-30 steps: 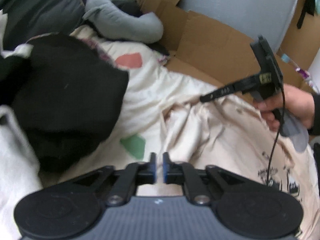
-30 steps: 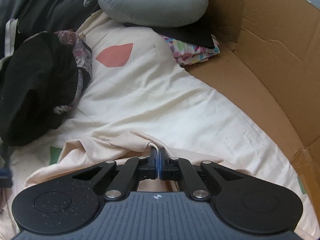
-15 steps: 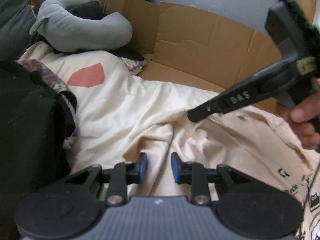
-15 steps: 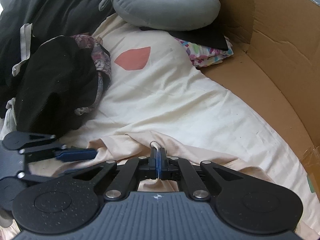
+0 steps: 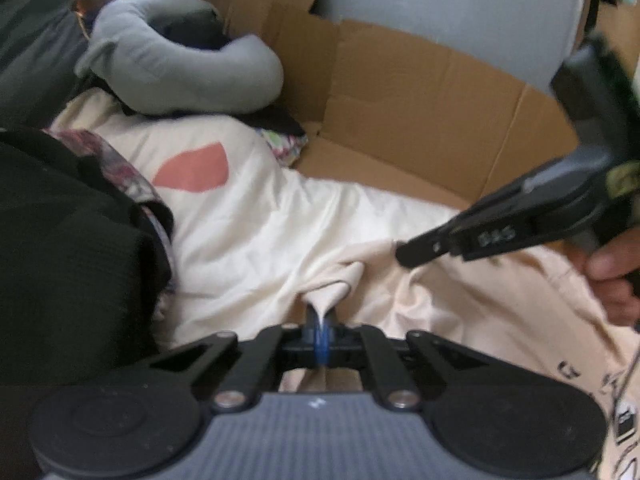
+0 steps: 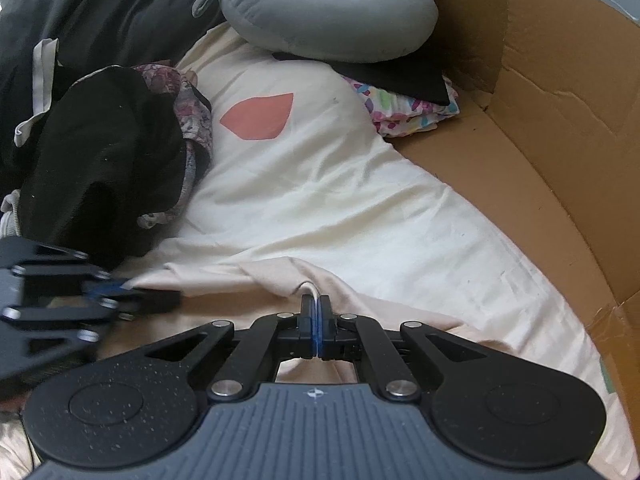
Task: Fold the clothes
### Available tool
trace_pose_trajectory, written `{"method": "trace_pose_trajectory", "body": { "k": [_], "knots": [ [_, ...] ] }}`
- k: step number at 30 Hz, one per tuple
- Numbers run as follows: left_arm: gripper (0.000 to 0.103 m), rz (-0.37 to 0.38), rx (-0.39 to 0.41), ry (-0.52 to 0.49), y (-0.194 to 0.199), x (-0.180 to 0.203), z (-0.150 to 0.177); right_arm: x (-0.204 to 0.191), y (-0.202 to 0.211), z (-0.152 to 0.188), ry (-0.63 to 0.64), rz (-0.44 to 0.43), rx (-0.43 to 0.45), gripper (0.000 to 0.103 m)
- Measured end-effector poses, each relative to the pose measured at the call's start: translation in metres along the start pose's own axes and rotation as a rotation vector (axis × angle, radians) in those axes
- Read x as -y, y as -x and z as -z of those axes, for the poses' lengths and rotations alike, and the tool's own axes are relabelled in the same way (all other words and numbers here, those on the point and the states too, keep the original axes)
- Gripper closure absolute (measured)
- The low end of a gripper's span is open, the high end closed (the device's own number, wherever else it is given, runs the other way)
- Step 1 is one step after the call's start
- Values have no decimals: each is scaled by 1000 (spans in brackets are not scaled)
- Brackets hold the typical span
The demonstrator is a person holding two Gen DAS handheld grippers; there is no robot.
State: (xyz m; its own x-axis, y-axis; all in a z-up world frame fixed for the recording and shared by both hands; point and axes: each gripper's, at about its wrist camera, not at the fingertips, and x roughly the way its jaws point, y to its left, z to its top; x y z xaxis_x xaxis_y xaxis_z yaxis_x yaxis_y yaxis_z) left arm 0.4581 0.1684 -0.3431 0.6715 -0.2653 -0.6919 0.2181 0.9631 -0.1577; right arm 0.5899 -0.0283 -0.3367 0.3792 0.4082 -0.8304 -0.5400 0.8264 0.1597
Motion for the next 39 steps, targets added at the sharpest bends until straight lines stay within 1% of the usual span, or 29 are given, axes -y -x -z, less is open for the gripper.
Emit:
{"method": "trace_pose_trajectory", "body": {
  "k": [7, 11, 15, 16, 18, 20, 23, 24, 25, 26, 27, 29, 30, 31, 32, 33, 34, 35, 37, 39],
  "knots": [
    [102, 3, 56, 35, 33, -9, -13, -5, -4, -7, 29, -1, -4, 103],
    [102, -29, 77, 68, 46, -12, -14, -6, -7, -10, -1, -8, 2, 103],
    [102, -87, 97, 113, 58, -16, -8, -6, -9, -11, -24, 11, 13, 103],
    [103, -102, 108, 127, 62, -18, -7, -6, -10, -11, -25, 17, 16, 103],
    [103, -109, 140, 164, 72, -25, -7, -4, -10, -10, -30, 30, 21, 103],
    [103, -119, 136, 172, 74, -29, -6, -1, -10, -10, -37, 51, 30, 103],
    [102, -130, 86, 166, 65, -33, 2, 5, -9, -11, -40, 96, 37, 103],
    [101, -142, 72, 157, 61, -33, 5, 7, -9, -11, -40, 114, 39, 103],
    [96, -154, 64, 145, 57, -32, 9, 10, -9, -12, -41, 132, 36, 103],
    [94, -159, 49, 136, 53, -31, 12, 11, -10, -12, -39, 143, 33, 103],
    [89, -164, 34, 127, 48, -30, 15, 13, -10, -11, -38, 154, 29, 103],
    [83, -159, 1, 123, 38, -27, 22, 14, -12, -11, -31, 175, 20, 103],
    [75, -152, -14, 127, 35, -26, 26, 15, -13, -10, -29, 182, 15, 103],
    [65, -144, -30, 132, 32, -24, 29, 15, -14, -9, -28, 189, 9, 103],
    [59, -136, -45, 137, 28, -23, 32, 14, -15, -8, -25, 191, 6, 103],
    [47, -126, -54, 157, 26, -23, 35, 13, -15, -8, -22, 194, 3, 103],
    [38, -109, -62, 171, 24, -22, 37, 12, -15, -8, -16, 194, 2, 103],
    [37, -92, -71, 182, 21, -22, 40, 11, -15, -7, -10, 195, 2, 103],
    [37, -66, -90, 211, 14, -23, 45, 7, -13, -7, -1, 188, 5, 103],
    [41, -38, -88, 269, 11, -27, 49, 4, -8, -8, 2, 179, 14, 102]
  ]
}}
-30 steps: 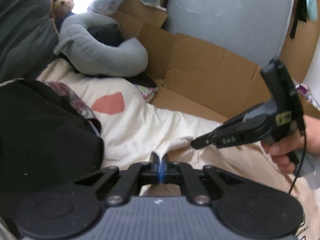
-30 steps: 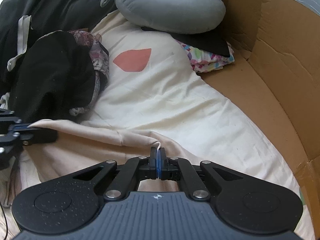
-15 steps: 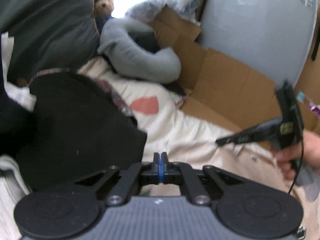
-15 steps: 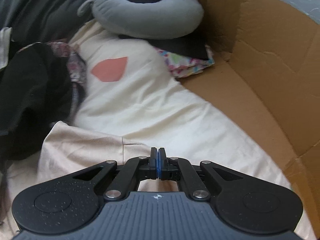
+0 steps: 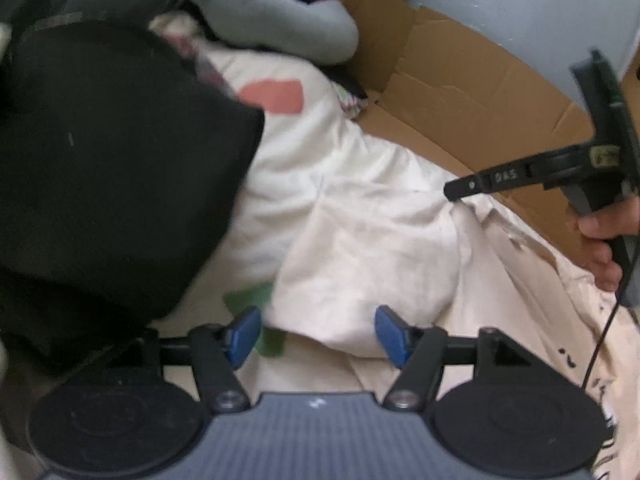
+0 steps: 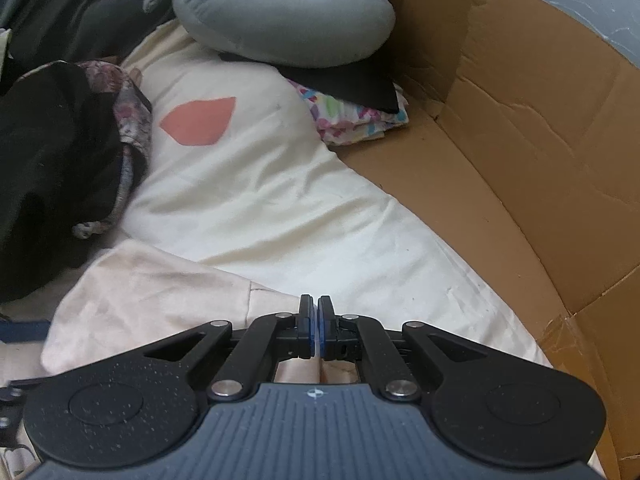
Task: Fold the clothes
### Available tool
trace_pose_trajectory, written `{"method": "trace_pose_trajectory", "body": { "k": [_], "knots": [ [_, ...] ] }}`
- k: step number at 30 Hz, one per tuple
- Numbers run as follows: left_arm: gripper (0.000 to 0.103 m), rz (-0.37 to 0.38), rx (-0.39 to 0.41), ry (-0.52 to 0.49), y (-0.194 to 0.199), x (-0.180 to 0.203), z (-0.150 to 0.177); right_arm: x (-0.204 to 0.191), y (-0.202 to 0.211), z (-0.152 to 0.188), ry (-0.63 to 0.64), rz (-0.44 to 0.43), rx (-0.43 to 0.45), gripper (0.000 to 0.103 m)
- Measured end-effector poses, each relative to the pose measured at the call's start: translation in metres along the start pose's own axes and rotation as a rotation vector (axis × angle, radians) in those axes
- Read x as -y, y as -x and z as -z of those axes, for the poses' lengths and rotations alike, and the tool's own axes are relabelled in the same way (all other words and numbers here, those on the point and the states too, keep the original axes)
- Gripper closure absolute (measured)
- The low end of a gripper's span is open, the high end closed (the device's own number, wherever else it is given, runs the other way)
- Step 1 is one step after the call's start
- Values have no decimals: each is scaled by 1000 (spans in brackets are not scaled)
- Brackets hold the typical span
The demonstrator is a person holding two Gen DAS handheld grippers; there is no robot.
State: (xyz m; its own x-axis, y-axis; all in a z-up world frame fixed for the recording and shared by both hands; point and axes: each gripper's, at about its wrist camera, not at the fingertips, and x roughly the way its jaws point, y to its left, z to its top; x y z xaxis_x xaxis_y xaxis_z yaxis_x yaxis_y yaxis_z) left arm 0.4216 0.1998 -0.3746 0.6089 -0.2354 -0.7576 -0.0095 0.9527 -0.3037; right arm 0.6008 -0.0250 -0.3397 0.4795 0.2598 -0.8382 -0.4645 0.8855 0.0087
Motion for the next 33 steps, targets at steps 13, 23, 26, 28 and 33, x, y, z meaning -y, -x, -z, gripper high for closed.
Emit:
{"method": "trace_pose_trajectory", "body": {
  "k": [13, 23, 26, 28, 33],
  "knots": [
    [86, 146, 170, -38, 21, 32, -14, -22, 51, -2, -26, -230, 49, 57],
    [90, 193, 185, -141, -1, 70, -3, -57, 52, -14, 30, -300, -45, 57],
    [90, 192, 174, -145, -4, 72, 4, -71, 41, -15, 57, -291, -93, 57],
    [90, 192, 164, -145, 0, 72, 10, -82, 36, -16, 76, -306, -111, 57],
    [89, 165, 140, -136, 18, 60, 33, -106, 28, -15, 135, -323, -132, 57]
  ]
}}
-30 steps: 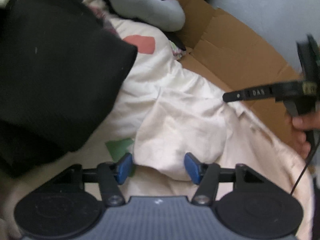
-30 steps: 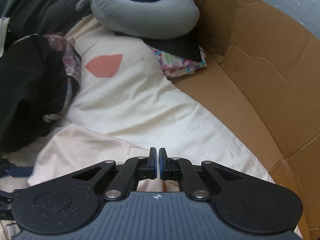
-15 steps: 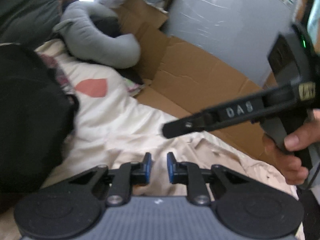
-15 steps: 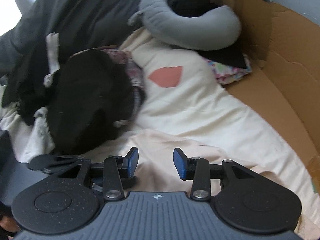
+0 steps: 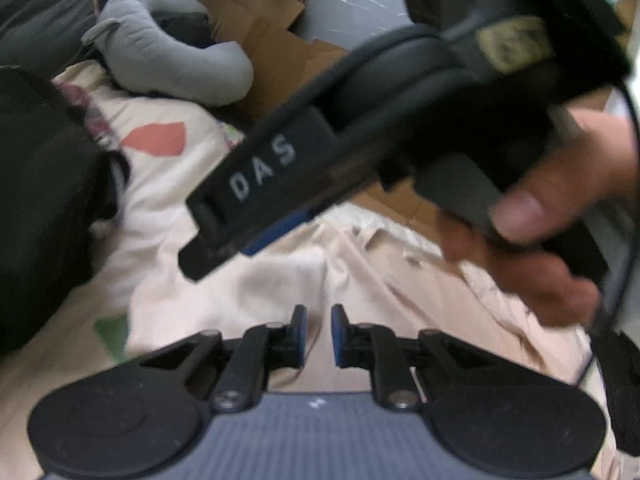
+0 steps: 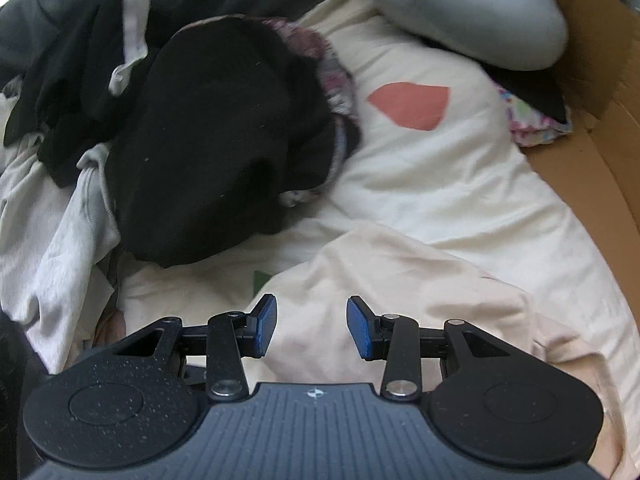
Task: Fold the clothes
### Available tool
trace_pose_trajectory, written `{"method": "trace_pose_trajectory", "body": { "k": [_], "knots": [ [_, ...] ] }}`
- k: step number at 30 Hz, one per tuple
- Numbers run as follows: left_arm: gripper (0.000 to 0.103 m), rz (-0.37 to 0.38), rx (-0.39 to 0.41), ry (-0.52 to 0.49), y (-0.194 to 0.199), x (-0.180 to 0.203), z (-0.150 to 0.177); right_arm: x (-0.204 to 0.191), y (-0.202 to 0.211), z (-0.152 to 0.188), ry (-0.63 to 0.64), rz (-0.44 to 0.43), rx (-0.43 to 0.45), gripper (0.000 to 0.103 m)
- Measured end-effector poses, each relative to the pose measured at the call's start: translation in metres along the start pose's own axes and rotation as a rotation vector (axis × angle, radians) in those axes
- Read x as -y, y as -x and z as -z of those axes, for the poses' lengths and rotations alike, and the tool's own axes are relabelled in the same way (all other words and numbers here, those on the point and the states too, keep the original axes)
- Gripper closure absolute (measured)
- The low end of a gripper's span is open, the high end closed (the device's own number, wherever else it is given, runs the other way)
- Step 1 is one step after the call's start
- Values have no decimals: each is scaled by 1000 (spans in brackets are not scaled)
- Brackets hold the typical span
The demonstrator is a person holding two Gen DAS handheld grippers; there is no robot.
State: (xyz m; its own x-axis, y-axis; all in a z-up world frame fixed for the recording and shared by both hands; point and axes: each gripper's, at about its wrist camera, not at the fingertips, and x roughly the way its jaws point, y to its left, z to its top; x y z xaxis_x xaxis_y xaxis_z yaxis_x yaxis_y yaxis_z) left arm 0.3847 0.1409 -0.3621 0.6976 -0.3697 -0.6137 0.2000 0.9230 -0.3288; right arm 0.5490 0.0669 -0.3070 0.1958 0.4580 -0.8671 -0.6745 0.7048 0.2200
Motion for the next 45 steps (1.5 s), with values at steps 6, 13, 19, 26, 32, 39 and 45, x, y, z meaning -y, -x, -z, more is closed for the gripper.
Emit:
{"method": "trace_pose_trajectory", "body": {
  "k": [6, 13, 19, 26, 32, 39, 45],
  "knots": [
    [87, -109, -28, 65, 28, -27, 22, -22, -14, 5, 84, -4, -21, 57],
    [87, -253, -35, 184, 41, -68, 34, -49, -36, 22, 218, 72, -33, 49],
    [87, -250, -12, 218, 37, -75, 24, -32, -34, 21, 179, 114, -33, 103],
    [69, -199, 20, 201, 22, -60, 5, -5, 2, 11, 81, 103, 25, 103],
    [56, -163, 42, 168, 7, -50, -10, 10, 19, 8, 6, 75, 49, 103],
    [85, -173, 29, 171, -13, -60, -13, 23, 35, 2, -53, 49, 88, 103],
    [103, -169, 127, 144, 10, -60, -32, 37, 46, 0, -82, 62, 112, 103]
  ]
}}
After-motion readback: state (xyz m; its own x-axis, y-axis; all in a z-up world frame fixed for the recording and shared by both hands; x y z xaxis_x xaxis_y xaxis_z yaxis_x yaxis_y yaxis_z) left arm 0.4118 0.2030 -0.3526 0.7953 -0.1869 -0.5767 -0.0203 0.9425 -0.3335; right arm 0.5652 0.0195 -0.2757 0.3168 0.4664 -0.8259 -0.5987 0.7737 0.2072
